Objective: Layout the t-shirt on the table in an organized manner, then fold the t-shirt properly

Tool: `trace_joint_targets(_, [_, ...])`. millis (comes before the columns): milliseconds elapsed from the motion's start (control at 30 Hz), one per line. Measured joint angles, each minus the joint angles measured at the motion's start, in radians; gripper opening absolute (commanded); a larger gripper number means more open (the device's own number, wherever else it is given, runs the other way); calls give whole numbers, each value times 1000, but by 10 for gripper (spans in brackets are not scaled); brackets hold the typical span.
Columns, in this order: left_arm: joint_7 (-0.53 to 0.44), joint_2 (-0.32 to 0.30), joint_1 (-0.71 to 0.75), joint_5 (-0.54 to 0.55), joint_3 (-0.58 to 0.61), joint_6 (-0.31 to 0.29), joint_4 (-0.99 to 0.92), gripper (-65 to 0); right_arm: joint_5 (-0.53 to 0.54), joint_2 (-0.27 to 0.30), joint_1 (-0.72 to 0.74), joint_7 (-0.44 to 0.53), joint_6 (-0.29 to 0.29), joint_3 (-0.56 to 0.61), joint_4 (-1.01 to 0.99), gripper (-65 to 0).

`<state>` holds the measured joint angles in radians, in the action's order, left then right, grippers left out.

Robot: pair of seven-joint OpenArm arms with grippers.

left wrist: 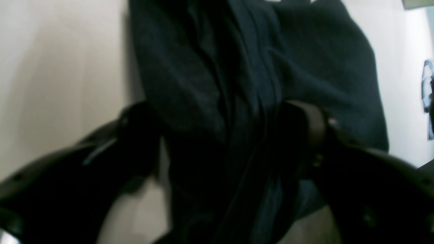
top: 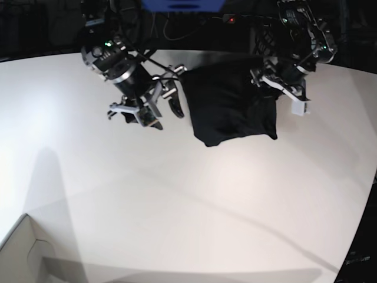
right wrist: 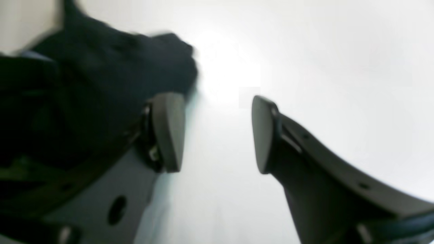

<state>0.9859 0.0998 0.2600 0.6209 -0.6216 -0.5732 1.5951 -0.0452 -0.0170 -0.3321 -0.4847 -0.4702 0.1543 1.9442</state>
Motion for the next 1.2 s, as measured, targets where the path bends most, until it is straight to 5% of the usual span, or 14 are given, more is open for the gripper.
trace_joint_targets(167, [0,-2,-9,1,-1,0,-42,-505,0,1,31,-4,0,73,-8,-388])
trace_joint_targets(333, [-3,-5,-35,17,-2,-4,-84,-647,-2,1,91,-3,0,113,-60,-429])
trace_joint_targets(567, [-11,-5,-37,27,-1,-4,-93,-646,-3,-20,143,-2,0,128,-181,-550])
trace_joint_targets(900, [-11,-5,-37,26,-1,-4,-93,-646,8,-3,169,31,0,158,-330,-553])
trace_joint_targets(1100, [-8,-5,-42,23,-1,-4,-93,-646,35,51,173,214,-1,158,-442,-553])
trace_joint_targets(1200, [6,-18,-50,23,2,-7,-96,-646,39,72,173,231,-3,154,-453,-553])
